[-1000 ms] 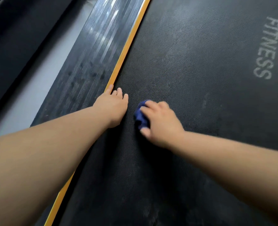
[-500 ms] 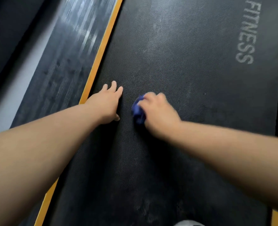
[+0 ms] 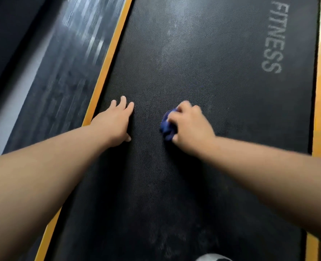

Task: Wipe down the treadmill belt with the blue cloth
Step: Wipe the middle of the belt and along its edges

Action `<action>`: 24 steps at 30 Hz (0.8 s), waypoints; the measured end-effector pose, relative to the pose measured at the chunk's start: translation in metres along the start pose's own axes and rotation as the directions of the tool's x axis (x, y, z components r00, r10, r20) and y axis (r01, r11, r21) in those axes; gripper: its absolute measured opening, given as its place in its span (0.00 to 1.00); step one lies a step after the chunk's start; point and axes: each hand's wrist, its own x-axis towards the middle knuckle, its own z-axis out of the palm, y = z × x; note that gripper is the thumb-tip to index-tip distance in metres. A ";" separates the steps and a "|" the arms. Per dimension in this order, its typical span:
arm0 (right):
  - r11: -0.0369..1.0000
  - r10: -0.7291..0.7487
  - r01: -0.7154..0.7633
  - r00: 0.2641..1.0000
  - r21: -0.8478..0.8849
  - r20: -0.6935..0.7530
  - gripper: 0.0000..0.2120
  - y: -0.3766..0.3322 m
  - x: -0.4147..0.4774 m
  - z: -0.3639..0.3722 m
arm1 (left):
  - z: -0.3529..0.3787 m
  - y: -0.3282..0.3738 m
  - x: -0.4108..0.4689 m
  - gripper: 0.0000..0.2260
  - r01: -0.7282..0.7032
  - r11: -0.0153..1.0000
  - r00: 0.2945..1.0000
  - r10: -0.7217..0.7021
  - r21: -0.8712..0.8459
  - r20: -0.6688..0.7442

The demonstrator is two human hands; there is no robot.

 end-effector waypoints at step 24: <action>0.981 0.086 -0.113 0.982 -0.159 -0.169 0.14 0.100 -0.013 -0.017 | 0.007 0.078 0.014 0.50 -0.046 0.999 0.997 0.046 -0.004 0.057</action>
